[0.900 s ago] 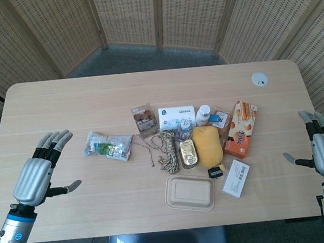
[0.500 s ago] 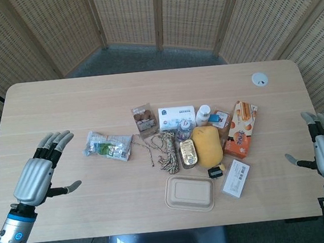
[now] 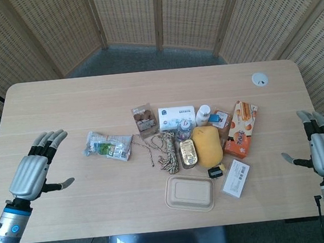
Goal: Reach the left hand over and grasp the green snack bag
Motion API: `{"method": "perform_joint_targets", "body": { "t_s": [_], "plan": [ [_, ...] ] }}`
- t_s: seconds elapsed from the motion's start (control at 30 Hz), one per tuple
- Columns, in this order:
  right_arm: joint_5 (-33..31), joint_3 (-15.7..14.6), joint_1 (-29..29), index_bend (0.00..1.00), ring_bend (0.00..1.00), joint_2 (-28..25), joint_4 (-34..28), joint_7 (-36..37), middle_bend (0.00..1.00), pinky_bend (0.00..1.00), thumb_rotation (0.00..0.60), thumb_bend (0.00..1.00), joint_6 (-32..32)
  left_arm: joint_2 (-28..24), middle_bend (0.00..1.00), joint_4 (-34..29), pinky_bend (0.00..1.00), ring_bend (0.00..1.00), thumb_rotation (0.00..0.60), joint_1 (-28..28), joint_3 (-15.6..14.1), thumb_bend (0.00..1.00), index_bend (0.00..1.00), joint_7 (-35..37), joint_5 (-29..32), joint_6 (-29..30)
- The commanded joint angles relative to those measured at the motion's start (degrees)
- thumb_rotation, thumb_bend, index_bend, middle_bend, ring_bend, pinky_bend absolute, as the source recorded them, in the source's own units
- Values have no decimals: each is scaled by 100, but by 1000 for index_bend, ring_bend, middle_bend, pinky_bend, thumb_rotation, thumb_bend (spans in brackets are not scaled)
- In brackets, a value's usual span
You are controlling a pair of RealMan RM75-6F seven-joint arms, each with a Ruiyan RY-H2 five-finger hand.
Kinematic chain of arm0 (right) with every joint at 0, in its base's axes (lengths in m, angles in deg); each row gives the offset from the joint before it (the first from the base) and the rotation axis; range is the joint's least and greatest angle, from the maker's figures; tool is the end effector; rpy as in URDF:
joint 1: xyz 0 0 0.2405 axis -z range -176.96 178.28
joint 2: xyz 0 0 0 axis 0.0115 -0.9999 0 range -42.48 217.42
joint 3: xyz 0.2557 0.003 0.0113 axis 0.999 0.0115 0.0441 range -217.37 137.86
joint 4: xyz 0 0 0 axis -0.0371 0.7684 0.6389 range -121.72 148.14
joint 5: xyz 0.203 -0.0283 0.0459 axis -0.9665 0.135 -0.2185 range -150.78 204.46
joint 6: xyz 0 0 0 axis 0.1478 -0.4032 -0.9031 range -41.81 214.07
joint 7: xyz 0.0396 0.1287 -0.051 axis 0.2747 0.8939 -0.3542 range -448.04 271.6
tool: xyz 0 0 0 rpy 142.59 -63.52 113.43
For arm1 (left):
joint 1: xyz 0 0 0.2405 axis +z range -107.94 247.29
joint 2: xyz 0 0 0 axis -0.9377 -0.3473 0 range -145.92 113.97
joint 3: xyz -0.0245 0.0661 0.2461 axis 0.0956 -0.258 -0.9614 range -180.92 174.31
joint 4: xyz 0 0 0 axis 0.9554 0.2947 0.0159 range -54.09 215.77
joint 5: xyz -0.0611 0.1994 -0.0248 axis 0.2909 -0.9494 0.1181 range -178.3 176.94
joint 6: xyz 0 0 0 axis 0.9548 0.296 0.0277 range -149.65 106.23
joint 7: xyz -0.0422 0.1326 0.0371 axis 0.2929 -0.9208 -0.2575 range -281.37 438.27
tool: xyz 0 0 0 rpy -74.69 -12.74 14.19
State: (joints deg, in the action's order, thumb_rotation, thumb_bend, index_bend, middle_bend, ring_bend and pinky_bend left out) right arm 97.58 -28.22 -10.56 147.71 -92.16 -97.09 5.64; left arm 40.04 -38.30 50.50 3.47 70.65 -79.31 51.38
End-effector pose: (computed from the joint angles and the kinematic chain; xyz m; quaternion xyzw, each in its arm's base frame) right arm -0.2693 -0.2357 0.1801 0.5375 -0.4095 0.4049 0.6160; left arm -0.1838 0.2351 0.1494 -0.6372 -0.4289 -0.4479 0.4576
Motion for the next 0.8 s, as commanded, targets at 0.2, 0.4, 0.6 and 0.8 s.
{"method": "perform_joint_targets", "body": {
  "t_s": [0.2,0.4,0.6,0.8],
  "plan": [
    [-99,-5,-5,0,0,34,-2,-28,0,0,555,0,40,386,0,919,0,1,600,-545,114,168,0,-110,884,-957],
    [-109,-39,37,0,0,74,1,-47,0,0,553,0,-9,1095,0,1900,0,0,600,-1261,218,167,0,-899,2049,-1853],
    [-178,-42,131,0,0,16,-37,-71,0,0,552,1,-120,1781,0,2754,0,0,600,-1767,227,168,0,-960,2693,-2555],
    [-206,-14,187,0,0,-50,-64,-71,0,0,551,1,-208,2285,0,3341,0,0,600,-2156,198,167,0,-1099,2940,-2890]
  ]
}}
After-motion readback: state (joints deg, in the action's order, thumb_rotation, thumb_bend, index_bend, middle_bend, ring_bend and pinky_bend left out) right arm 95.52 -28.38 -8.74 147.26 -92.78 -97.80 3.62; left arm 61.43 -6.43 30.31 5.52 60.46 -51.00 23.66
